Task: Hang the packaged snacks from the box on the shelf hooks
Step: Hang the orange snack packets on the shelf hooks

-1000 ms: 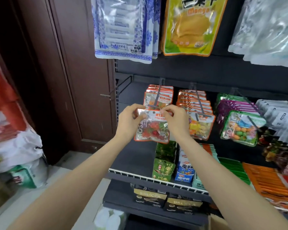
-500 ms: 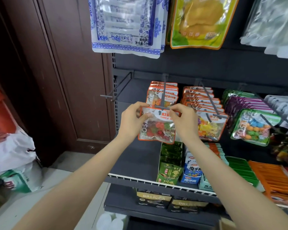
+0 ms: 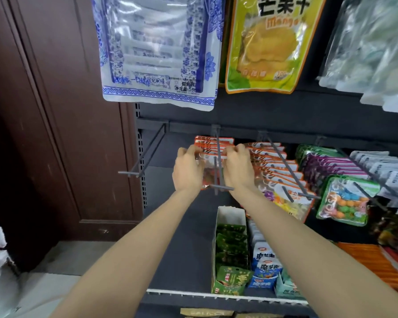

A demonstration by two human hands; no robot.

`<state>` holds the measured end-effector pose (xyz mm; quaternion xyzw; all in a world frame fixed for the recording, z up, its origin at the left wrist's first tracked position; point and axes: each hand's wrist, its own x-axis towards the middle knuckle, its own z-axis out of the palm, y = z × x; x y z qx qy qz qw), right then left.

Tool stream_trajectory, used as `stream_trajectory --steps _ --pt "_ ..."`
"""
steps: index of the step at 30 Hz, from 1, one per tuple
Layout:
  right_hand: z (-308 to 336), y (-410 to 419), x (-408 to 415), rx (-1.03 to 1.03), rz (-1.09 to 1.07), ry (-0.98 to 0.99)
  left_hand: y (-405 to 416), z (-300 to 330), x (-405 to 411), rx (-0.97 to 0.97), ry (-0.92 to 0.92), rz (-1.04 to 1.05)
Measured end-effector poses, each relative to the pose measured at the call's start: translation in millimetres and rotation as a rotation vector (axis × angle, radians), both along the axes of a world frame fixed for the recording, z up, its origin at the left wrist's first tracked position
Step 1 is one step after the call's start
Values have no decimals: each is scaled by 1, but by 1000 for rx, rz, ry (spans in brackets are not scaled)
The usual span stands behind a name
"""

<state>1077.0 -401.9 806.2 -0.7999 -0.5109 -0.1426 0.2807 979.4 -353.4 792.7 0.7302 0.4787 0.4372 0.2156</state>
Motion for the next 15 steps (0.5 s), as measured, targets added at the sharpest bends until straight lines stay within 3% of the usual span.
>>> stream_trajectory --steps 3,8,12,15 --pt "-3 -9 -4 -2 11 -89 -10 -4 -4 41 -13 9" --pt "-10 -61 -21 -5 195 -2 -54 -22 -15 92 -43 56" --pt "-38 -126 -27 -95 335 68 -109 -54 -22 -17 -70 -66" --pt "-69 -187 -17 -186 338 146 -163 -80 -22 -120 19 -175"
